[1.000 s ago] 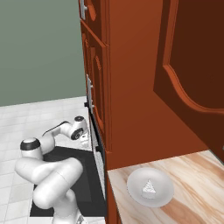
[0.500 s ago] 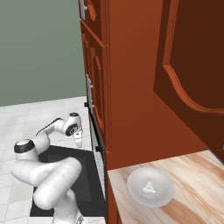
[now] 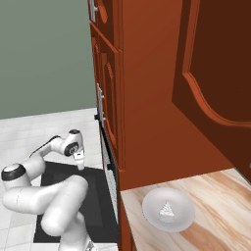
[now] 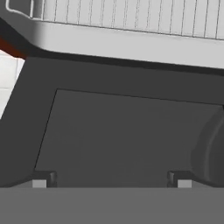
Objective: Take the baked cake out of the oven and place it on the plate for cooling. Then close the oven door.
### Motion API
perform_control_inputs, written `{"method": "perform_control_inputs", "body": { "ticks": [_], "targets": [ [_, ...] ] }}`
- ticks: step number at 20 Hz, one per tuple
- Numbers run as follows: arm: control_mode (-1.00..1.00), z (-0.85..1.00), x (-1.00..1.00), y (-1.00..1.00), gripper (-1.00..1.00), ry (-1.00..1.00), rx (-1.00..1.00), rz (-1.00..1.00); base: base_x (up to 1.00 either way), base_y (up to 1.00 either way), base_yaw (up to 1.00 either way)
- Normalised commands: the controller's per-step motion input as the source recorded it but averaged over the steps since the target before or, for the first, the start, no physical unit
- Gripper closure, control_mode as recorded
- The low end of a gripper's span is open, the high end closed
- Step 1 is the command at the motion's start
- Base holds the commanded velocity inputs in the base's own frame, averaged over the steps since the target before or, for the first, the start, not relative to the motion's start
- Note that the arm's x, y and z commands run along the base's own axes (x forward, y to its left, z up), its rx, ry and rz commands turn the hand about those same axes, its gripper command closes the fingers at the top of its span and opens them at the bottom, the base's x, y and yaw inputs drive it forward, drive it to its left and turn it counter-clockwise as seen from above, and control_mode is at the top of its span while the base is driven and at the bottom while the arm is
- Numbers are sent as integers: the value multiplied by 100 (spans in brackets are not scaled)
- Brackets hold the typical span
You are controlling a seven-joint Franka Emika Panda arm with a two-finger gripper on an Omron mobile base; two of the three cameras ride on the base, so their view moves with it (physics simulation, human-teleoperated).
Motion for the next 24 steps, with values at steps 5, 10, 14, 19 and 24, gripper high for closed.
{"method": "perform_control_inputs", "body": {
  "ticks": [5, 10, 14, 19, 24],
  "targets": [
    [-100, -3, -66, 29, -100, 0, 0, 1, 0, 0, 0],
    [-100, 0, -58, 32, -100, 0, 3, 0, 0, 0, 0],
    [-100, 0, -54, 34, -100, 0, 5, 0, 0, 0, 0],
    [-100, 0, -51, 39, -100, 0, 5, 2, 0, 0, 0],
    [-100, 0, -40, 47, -100, 0, 4, 1, 0, 0, 0]
  ]
}}
